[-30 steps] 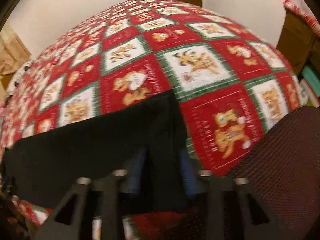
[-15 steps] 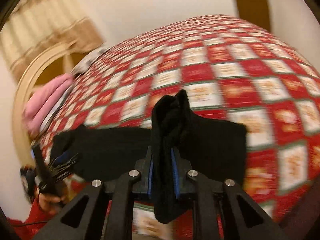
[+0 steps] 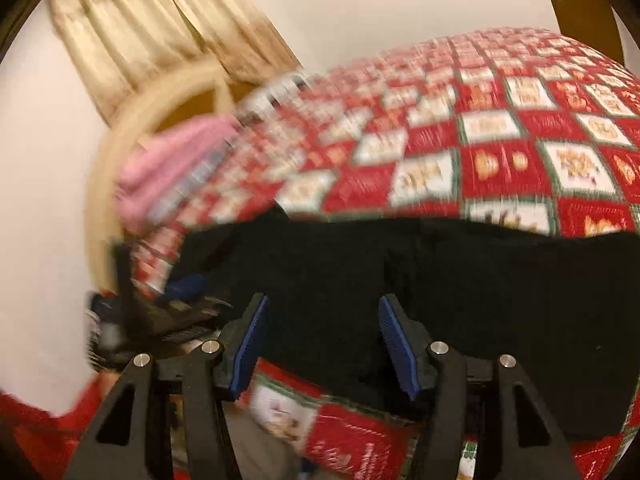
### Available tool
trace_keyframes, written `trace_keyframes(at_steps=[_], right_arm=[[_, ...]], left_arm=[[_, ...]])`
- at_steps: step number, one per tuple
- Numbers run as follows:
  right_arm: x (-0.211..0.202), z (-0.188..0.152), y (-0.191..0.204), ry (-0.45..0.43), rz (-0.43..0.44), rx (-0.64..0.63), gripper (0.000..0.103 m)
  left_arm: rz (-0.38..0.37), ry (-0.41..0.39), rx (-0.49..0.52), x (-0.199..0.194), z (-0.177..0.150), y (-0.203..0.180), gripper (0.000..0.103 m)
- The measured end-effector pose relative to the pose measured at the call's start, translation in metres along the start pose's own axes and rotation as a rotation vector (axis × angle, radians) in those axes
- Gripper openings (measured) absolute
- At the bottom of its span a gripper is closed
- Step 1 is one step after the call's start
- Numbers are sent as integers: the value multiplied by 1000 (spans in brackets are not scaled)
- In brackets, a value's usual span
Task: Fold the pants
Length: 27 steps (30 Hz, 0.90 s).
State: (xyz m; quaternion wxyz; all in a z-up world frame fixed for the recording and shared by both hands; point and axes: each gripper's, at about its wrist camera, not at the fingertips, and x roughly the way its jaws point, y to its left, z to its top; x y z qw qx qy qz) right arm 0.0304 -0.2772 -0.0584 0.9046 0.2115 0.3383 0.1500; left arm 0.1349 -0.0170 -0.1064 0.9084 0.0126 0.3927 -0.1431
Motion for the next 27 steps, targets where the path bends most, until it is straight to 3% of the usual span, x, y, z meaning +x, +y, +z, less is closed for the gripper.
trace_keyframes(at_steps=[2, 3, 4, 6, 12, 15, 20, 23, 24, 27], right_arm=[[-16, 4, -4, -59, -92, -17, 51], [-19, 4, -8, -63, -148, -22, 29], [-18, 4, -13, -54, -179, -14, 15], [-5, -1, -26, -21, -236, 37, 15], [61, -34, -8, 70, -189, -5, 16], [63, -37, 3, 19, -223, -60, 16], [31, -24, -12, 27, -94, 30, 16], [-18, -10, -31, -81, -178, 27, 22], [-31, -6, -41, -106, -229, 41, 28], [-59, 2, -80, -151, -380, 111, 29]], left_arm=[[-7, 8, -4, 2, -1, -1, 103], [-7, 11, -2, 3, -1, -2, 103], [-7, 15, -1, 4, -2, -4, 103], [-13, 23, 4, 5, -3, -7, 103], [0, 12, 58, -1, -3, -21, 103], [5, -1, 73, -5, -1, -25, 103], [-22, -34, 125, -13, 7, -41, 103], [-63, -75, 174, -22, 16, -61, 103], [-79, -87, 190, -25, 19, -68, 103], [-133, -118, 235, -31, 27, -95, 103]])
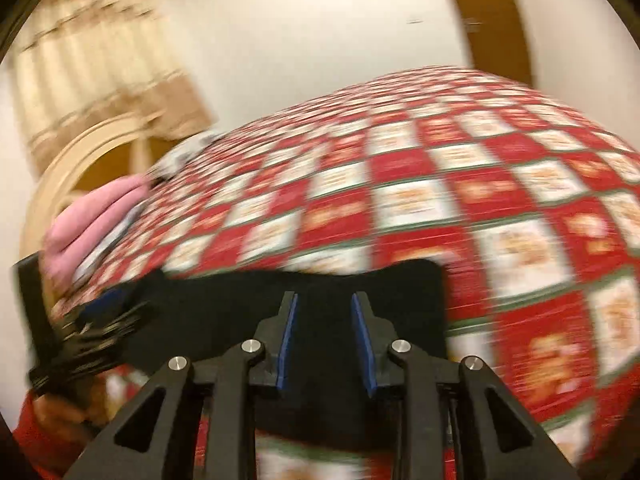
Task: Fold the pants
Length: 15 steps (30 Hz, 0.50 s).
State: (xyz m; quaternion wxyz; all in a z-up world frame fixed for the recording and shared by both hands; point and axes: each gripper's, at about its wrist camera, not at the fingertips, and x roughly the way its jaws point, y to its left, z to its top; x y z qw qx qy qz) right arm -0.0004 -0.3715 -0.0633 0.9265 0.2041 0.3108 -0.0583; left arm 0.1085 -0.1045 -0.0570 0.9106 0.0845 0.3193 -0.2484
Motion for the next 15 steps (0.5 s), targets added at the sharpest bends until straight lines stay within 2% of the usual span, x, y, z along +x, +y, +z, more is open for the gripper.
trace_keyframes(at_steps=[3, 5, 7, 8, 9, 13, 15], right_arm=[[13, 8, -22, 23, -89, 4, 29], [29, 11, -28, 35, -114, 1, 29], [46, 11, -34, 47, -131, 16, 29], [59, 10, -39, 82, -150, 29, 29], [69, 7, -42, 106, -170, 45, 29], [68, 4, -44, 73, -178, 47, 29], [68, 2, -41, 62, -185, 21, 30]], left_arm=[[-57, -21, 58, 3, 11, -33, 103], [-79, -28, 88, 11, 16, -56, 103], [-75, -18, 90, 20, 16, -70, 103], [-65, 12, 79, 29, 15, -75, 103], [-60, 40, 64, 37, 13, -77, 103], [-3, 187, -3, 69, -9, -67, 103], [-44, 155, -63, 67, -14, -56, 103]])
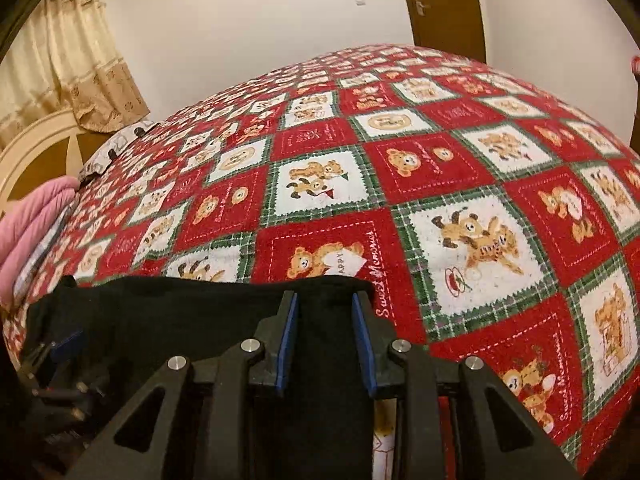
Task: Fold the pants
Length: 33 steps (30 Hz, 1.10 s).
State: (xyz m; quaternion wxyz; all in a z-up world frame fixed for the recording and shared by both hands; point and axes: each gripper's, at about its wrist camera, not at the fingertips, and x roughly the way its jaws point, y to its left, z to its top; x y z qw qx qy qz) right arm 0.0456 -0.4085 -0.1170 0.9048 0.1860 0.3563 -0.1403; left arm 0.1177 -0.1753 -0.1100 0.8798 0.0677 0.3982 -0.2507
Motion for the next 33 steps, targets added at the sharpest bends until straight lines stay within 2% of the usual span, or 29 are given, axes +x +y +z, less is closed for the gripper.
trace_keyframes(at_steps=[5, 8, 9, 10, 12, 15, 17, 22, 23, 25, 27, 28, 30, 31, 33], right_arm=[[-6, -2, -2, -20, 17, 24, 33], [-29, -5, -5, -47, 65, 128, 35], [-39, -6, 0, -67, 91, 130, 46], [-47, -7, 7, -82, 115, 115, 62], [-64, -16, 34, -119, 165, 74, 74], [-67, -27, 85, -96, 251, -35, 74], [-60, -33, 121, -77, 264, -133, 74], [-19, -45, 179, 4, 173, -290, 74], [-13, -48, 181, 16, 152, -299, 72], [0, -52, 181, 41, 71, -302, 46], [-1, -48, 174, 39, 64, -271, 37], [-1, -46, 171, 45, 60, -256, 27], [0, -42, 166, 58, 61, -247, 21], [0, -41, 166, 65, 67, -248, 14], [-3, -37, 169, 70, 93, -249, 10]], left_arm=[[17, 10, 61, -8, -1, -5, 103], [19, -23, 35, -25, 1, 13, 103], [22, -50, 21, -32, 2, 24, 103], [28, -73, 8, -41, 2, 34, 103], [61, -109, -26, -54, 1, 61, 103], [129, -125, -79, -69, -8, 98, 103], [163, -122, -104, -72, -15, 115, 103], [230, -108, -177, -78, -29, 153, 103], [235, -111, -187, -79, -30, 158, 103], [248, -120, -207, -83, -33, 169, 103], [257, -130, -219, -87, -34, 180, 103], [262, -136, -225, -90, -35, 185, 103], [278, -146, -245, -91, -36, 197, 103], [288, -148, -256, -92, -38, 204, 103], [314, -155, -277, -95, -41, 218, 103]])
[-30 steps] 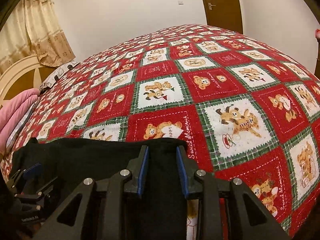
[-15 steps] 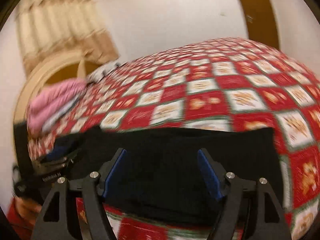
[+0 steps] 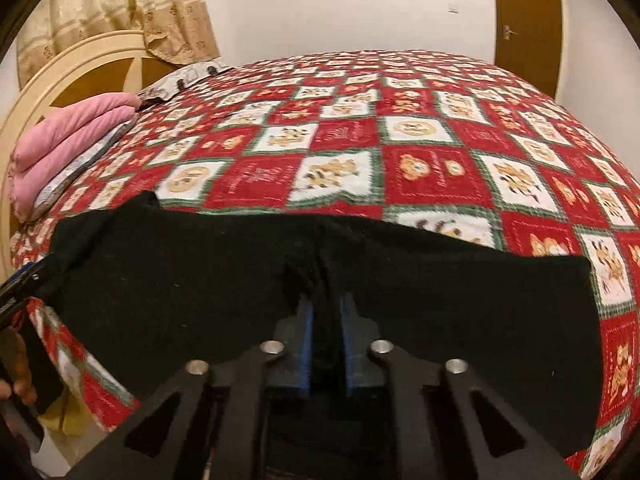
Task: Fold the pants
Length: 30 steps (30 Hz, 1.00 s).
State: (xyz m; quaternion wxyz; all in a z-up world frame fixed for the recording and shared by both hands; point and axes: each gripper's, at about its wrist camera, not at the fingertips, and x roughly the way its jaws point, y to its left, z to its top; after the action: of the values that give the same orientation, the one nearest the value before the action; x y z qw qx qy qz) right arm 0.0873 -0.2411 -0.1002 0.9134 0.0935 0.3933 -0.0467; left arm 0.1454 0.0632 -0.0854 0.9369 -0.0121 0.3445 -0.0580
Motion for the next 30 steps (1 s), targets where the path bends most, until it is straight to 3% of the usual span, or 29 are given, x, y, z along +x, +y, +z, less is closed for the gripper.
trace_keyframes(at_steps=[5, 10, 11, 12, 13, 15, 17, 19, 21, 23, 27, 29, 30], right_arm=[[-17, 14, 11, -102, 53, 30, 10], [24, 5, 26, -25, 55, 23, 14], [22, 2, 27, -65, 53, 20, 17], [22, 1, 31, -78, 49, -1, 25], [21, 0, 36, -79, 56, -25, 41], [17, 1, 43, -59, 94, -58, 63], [0, 2, 44, -92, 120, -16, 63], [-25, 1, 43, -181, 170, 18, 63], [-40, 1, 46, -223, 152, 9, 64], [-47, 0, 49, -224, 165, 14, 64], [-45, -10, 58, -178, 210, 29, 64], [-42, -15, 63, -152, 231, 18, 64], [-41, -17, 67, -143, 237, 11, 64]], left_arm=[[76, -28, -80, -2, 4, 43, 103], [174, -42, -132, -3, 5, 80, 103], [192, -36, -142, 0, 4, 88, 103], [207, -26, -150, 3, 3, 94, 103], [216, -18, -155, 5, 2, 97, 103], [226, 5, -176, 12, 0, 108, 103], [216, 21, -225, 17, -2, 118, 103], [181, 38, -284, 23, -5, 126, 103], [116, 87, -352, 37, -9, 135, 103], [71, 125, -410, 53, -16, 140, 103], [88, 89, -385, 51, -17, 132, 103], [67, 95, -375, 48, -16, 132, 98], [51, 96, -369, 46, -16, 133, 90]])
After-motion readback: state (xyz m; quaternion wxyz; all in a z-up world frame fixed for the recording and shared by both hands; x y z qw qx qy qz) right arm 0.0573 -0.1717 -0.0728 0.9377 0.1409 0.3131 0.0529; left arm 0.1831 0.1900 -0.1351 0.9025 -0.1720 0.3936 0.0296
